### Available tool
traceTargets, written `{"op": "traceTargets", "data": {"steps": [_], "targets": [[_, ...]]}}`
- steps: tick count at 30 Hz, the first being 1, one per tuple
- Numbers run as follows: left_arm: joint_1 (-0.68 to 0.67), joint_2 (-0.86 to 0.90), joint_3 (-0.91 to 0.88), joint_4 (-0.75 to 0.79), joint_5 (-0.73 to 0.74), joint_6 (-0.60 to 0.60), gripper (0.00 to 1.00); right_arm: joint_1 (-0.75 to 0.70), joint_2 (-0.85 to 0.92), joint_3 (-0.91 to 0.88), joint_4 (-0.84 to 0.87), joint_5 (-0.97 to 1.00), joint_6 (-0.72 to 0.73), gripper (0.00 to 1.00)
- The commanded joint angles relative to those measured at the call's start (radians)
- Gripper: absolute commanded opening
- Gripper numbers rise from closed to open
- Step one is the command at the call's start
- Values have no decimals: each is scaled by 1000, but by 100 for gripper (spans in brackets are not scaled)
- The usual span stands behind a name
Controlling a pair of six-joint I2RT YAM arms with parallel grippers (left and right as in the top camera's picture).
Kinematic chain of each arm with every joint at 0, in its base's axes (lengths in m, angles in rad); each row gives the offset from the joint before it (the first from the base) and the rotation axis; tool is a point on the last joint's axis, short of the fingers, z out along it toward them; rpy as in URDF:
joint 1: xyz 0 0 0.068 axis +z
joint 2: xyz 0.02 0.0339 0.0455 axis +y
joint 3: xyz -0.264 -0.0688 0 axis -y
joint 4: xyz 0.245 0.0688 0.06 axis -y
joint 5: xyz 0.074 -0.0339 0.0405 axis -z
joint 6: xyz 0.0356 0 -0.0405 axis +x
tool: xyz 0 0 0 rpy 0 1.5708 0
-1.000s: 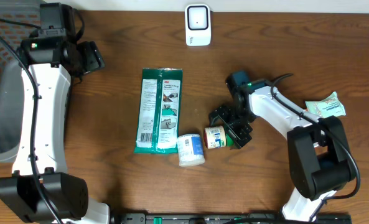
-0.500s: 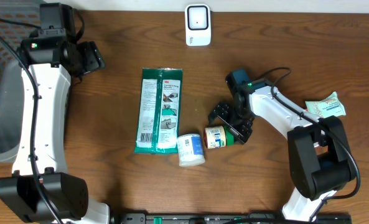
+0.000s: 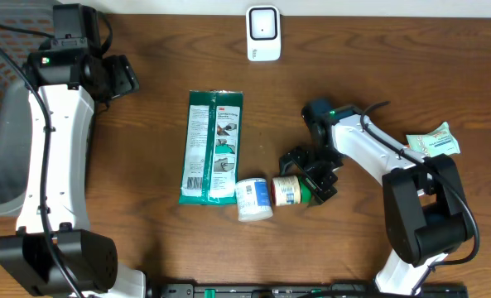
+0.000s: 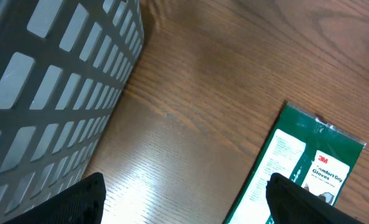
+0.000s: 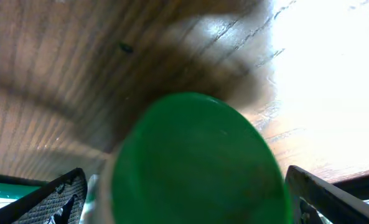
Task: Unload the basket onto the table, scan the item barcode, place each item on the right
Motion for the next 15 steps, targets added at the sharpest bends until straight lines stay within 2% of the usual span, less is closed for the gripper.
{"op": "traceTargets", "data": {"steps": [1, 8, 15], "targets": [[6, -15, 4, -2, -16, 6, 82, 10, -19, -5, -4, 18, 42, 96], [6, -15, 4, -2, -16, 6, 82, 56, -19, -5, 27, 97, 37, 99], [6, -15, 4, -2, -16, 6, 82, 69, -19, -5, 143, 245, -138, 94]]}}
